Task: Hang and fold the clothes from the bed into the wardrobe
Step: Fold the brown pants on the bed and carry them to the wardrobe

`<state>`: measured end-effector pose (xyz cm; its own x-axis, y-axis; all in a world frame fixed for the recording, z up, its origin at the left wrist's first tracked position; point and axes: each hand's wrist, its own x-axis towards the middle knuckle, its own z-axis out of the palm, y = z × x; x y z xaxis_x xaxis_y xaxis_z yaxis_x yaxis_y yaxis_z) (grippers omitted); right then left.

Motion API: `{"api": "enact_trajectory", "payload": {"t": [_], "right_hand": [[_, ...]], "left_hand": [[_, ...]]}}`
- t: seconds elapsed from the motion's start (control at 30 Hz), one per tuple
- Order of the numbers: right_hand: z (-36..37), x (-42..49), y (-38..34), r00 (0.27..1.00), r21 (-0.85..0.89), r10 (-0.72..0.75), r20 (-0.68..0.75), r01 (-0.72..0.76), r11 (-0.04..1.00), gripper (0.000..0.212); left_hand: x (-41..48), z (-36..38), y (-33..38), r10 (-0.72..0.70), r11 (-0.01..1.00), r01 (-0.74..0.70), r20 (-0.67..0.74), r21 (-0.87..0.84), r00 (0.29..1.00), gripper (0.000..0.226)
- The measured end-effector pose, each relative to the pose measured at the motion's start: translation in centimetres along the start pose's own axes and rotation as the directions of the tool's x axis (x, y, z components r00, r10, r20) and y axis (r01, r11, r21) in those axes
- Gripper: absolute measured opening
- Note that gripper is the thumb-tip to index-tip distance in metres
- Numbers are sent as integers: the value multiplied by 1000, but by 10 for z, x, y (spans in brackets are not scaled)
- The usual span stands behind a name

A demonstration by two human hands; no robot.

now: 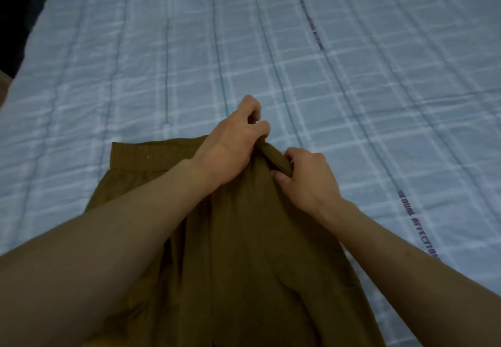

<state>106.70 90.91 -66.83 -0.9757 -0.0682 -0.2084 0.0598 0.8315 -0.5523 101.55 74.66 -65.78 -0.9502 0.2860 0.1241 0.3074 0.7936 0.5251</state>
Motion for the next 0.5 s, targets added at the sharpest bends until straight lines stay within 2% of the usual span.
{"api": "enact_trajectory", "payload": {"t": [0.1, 0.17, 0.2, 0.4, 0.5], "right_hand": [[-5, -13, -28, 991, 100, -128, 46, 123, 987, 16], [-5, -22, -56, 978, 146, -205, 33, 199, 969, 18], [-3, -27, -73, 974, 177, -228, 20, 221, 959, 17], [43, -43, -173, 946, 343, -323, -1, 304, 889, 16], [81, -47, -209, 942, 409, -334, 20, 297, 863, 15]], "left_hand": [[-28, -29, -11, 57, 997, -64, -142, -44, 988, 13], [-47, -56, -26, 150, 988, -144, -170, 47, 974, 15], [-56, -70, -35, 155, 986, -140, -183, 93, 971, 17], [-108, -146, -94, -47, 998, 40, -135, -57, 990, 31], [-122, -157, -127, -287, 950, 264, -132, -167, 949, 31]]}}
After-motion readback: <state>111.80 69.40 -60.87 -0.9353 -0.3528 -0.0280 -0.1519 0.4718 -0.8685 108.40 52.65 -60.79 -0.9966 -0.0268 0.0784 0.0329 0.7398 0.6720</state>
